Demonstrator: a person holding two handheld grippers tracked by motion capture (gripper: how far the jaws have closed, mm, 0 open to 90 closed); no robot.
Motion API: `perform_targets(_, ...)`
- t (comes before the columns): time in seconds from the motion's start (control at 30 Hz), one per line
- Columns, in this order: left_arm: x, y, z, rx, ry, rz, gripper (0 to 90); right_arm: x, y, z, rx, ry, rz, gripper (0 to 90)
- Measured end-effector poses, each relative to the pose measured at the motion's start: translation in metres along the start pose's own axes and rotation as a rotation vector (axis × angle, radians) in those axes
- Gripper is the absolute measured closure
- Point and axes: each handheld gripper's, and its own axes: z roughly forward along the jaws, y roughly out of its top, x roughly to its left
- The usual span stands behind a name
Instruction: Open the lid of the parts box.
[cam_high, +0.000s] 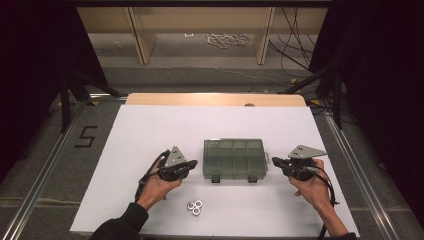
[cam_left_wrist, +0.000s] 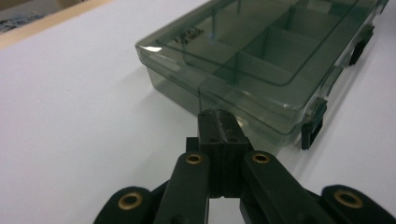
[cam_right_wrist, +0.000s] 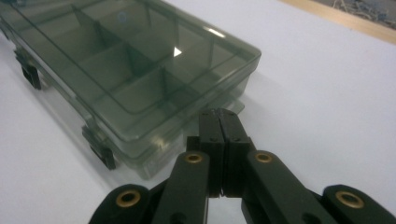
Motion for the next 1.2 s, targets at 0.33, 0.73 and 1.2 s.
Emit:
perform_targets(0.33,-0.005,0.000,0.005,0.030,-0.044,0.006,89.9,0.004,-0.003,0.005,0.067,0.030,-0.021,90.0)
perform_targets(0.73,-0.012,0.004,0.006,0.049,-0.074,0.029,89.8,0.012,-0.004,0.009,0.104,0.076,-0.054,90.0)
perform_targets(1.2,-0.012,0.012,0.000,0.012,-0.069,0.030,89.7,0.015,0.003,0.008,0.017,0.102,-0.043,90.0)
